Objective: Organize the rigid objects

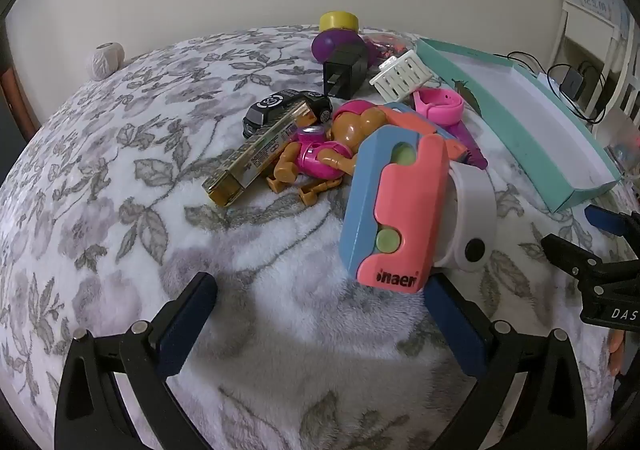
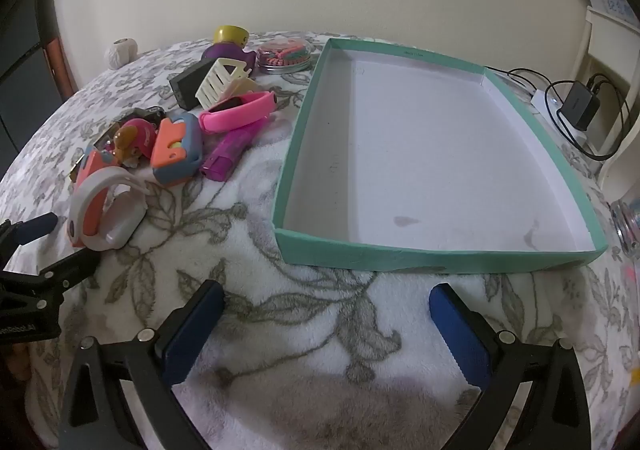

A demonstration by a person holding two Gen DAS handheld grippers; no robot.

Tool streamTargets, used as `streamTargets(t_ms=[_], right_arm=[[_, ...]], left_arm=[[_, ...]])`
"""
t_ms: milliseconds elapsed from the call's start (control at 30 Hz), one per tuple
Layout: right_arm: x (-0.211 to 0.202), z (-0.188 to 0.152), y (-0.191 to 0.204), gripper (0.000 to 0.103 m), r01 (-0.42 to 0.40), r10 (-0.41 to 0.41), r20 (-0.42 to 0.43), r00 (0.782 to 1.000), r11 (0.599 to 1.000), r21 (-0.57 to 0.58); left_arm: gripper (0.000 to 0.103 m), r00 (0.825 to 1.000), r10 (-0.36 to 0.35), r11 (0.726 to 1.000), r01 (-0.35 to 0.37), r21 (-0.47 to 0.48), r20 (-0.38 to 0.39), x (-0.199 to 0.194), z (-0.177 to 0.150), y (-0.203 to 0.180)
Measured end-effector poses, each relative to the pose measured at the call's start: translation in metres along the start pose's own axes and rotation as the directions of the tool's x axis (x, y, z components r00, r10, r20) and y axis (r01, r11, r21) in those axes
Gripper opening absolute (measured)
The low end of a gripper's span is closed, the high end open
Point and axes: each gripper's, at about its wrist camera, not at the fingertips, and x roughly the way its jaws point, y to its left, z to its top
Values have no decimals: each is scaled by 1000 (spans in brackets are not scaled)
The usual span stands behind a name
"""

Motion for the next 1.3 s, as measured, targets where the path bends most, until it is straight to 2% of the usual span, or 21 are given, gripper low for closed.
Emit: streamTargets(t_ms=[1300], right_arm=[[0,0,-1,103,-2,2,1,1000,1000,1]], left_arm=[[103,1000,0,1000,0,0,1,0,0,0]])
